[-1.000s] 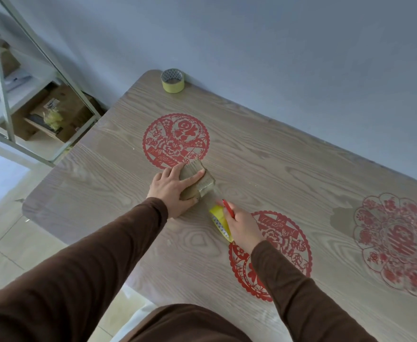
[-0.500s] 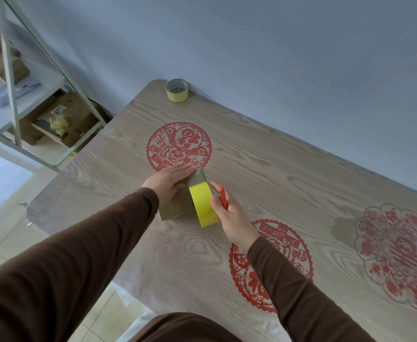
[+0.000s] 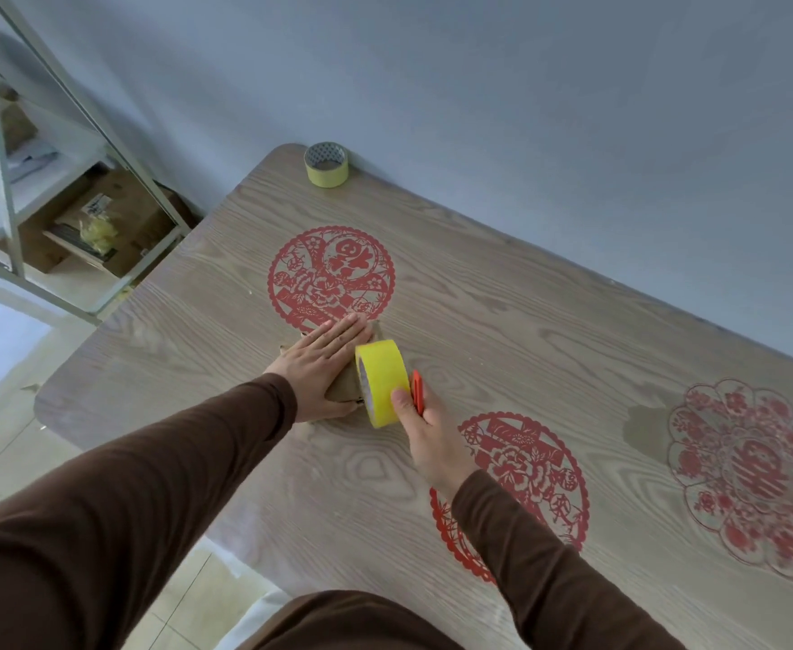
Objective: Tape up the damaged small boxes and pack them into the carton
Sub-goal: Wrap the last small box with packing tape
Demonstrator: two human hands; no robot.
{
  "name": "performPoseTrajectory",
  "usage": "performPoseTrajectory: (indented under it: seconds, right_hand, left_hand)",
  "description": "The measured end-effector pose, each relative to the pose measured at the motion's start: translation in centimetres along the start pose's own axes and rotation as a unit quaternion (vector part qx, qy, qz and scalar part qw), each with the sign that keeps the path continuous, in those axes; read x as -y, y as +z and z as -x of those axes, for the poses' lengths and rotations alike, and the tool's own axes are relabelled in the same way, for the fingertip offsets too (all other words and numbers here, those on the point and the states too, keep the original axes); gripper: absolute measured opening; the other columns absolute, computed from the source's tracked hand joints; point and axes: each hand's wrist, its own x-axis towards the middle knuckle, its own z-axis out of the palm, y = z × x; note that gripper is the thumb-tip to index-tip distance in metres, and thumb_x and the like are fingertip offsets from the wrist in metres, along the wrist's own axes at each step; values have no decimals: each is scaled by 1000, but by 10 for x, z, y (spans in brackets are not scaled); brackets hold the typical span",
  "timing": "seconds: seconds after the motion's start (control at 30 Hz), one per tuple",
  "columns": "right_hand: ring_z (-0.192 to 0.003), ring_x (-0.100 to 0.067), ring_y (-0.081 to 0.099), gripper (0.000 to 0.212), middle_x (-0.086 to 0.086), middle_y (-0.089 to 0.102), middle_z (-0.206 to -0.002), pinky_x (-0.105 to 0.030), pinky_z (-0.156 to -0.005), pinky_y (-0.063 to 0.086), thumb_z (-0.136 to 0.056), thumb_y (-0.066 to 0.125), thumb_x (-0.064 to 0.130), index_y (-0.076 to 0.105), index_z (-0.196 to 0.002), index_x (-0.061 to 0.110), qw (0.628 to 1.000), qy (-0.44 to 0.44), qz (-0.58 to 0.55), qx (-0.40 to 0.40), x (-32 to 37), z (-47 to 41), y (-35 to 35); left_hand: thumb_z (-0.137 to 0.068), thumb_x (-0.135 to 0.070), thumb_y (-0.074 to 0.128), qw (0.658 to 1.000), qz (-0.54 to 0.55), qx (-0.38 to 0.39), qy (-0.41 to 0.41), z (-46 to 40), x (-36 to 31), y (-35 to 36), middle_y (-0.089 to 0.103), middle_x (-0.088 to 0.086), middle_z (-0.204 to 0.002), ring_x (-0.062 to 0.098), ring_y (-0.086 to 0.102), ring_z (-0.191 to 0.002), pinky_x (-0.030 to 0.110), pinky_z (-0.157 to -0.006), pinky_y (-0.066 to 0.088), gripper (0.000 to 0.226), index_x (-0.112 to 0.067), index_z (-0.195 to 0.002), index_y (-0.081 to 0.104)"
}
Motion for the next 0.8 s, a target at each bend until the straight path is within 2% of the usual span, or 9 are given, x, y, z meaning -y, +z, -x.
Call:
performPoseTrajectory:
  seconds: [0.07,0.17,0.27,0.37,0.47,0.57,0.63,0.73,0.8]
  right_hand:
    - [-99,9,60,21,18,66,-104,-16,-89,43,-106,46,37,61,-117,29,999,37,-12,-28,-10,19,3]
    - [-92,3,60,19,16,64,-96,-17,-85,42,-105,45,42,60,-112,33,991,129,-20,-9,-36,43,5]
    - [-83,-10,57,31,7,59,-89,-32,-83,48,-104,43,50,62,-105,26,981,194,5,8,-61,40,7]
    - [-99,-17,61,46,2,65,-104,-43,-99,49,-102,40,55,62,-123,20,978,204,28,20,-64,30,11]
    - [-102,-22,64,40,-4,67,-106,-45,-100,50,-105,41,49,63,-117,18,976,215,5,26,-64,25,12]
    - [-103,-16,61,41,3,64,-106,-41,-102,48,-106,41,45,59,-128,16,976,216,0,19,-65,24,17]
    - [-105,-14,59,42,4,62,-111,-36,-100,45,-106,40,43,55,-134,16,975,220,-10,16,-67,23,24]
    - [-115,-18,58,47,1,63,-123,-41,-106,44,-105,40,47,52,-140,17,972,231,-31,6,-68,20,38]
    - [-107,-13,58,40,7,62,-114,-37,-100,45,-105,42,48,55,-130,20,967,245,-72,-6,-65,23,47]
  left_hand:
    - [-79,-75,53,1000,13,-1,7,0,0,-1,-3,1,-169,14,-5,-156,43,-126,13,113,-22,-161,-3]
    - [-83,-74,47,999,-13,19,25,-1,0,-4,-9,3,-169,19,-8,-155,40,-126,2,103,-31,-161,-5]
    - [-88,-70,44,999,-37,20,35,0,-3,-3,-10,0,-169,21,-12,-155,42,-126,-3,97,-30,-161,-5]
    - [-95,-57,47,998,-40,6,48,3,-10,3,-3,2,-169,19,-6,-156,46,-126,8,91,-22,-161,-5]
    - [-100,-39,48,994,-78,-3,81,6,-15,9,-2,13,-168,29,-4,-156,50,-126,11,78,-37,-160,-1]
    - [-101,-32,47,990,-104,-3,96,3,-16,6,-2,16,-168,35,-6,-154,54,-124,10,76,-45,-158,0]
    - [-101,-32,45,989,-106,11,101,0,-14,4,-4,16,-168,35,-8,-154,53,-125,6,76,-45,-158,-4]
    - [-104,-33,38,982,-136,43,121,-5,-6,0,-15,13,-166,32,-15,-153,49,-125,-2,75,-46,-155,-16]
    - [-105,-32,34,976,-151,76,135,-9,-1,-8,-24,11,-164,30,-21,-152,47,-125,-5,76,-48,-151,-25]
